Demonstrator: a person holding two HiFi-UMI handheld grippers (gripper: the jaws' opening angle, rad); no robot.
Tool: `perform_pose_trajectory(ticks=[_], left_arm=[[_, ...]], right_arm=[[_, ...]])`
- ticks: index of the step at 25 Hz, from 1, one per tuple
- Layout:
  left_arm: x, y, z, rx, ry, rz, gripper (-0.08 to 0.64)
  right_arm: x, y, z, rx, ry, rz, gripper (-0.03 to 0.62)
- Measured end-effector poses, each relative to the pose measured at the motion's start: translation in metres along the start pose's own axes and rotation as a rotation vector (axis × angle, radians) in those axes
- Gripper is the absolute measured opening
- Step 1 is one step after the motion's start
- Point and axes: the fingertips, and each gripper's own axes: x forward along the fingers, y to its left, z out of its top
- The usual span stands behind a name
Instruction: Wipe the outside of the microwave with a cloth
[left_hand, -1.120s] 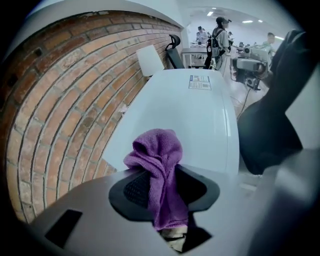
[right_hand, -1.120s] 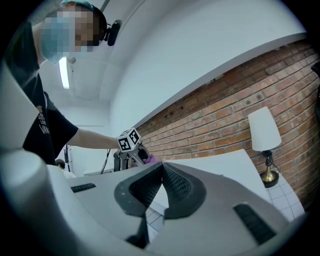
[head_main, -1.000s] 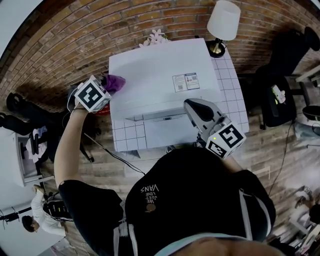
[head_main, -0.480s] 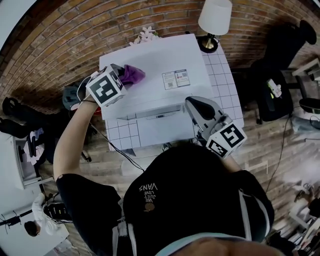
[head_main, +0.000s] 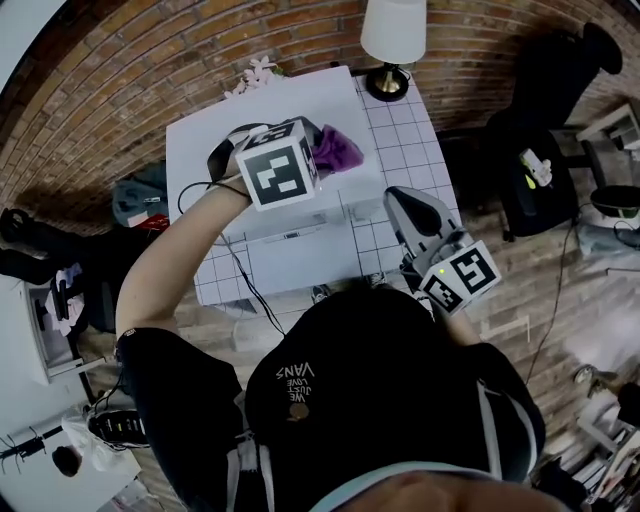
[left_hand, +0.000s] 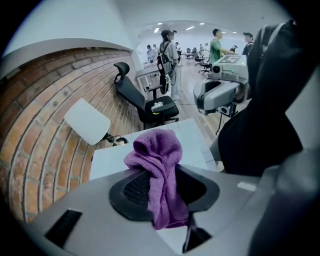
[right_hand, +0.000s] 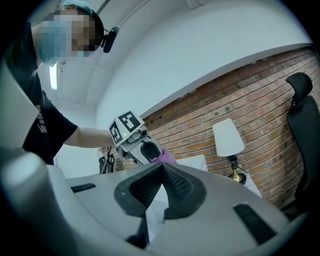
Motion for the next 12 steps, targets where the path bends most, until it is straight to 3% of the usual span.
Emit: perform_pose_trajectory(ticks=[6, 12], left_arm=[[0.026, -0.014, 0.046, 0.044, -0.01, -0.049, 0.141], [0.026, -0.022, 0.038, 0.02, -0.001, -0.061, 0.141]], right_arm=[[-0.017, -0.025, 0.004, 0.003, 0.0, -0.016, -0.002], [-0.015, -0.029, 0.004, 0.002, 0.009, 0.006, -0.002]])
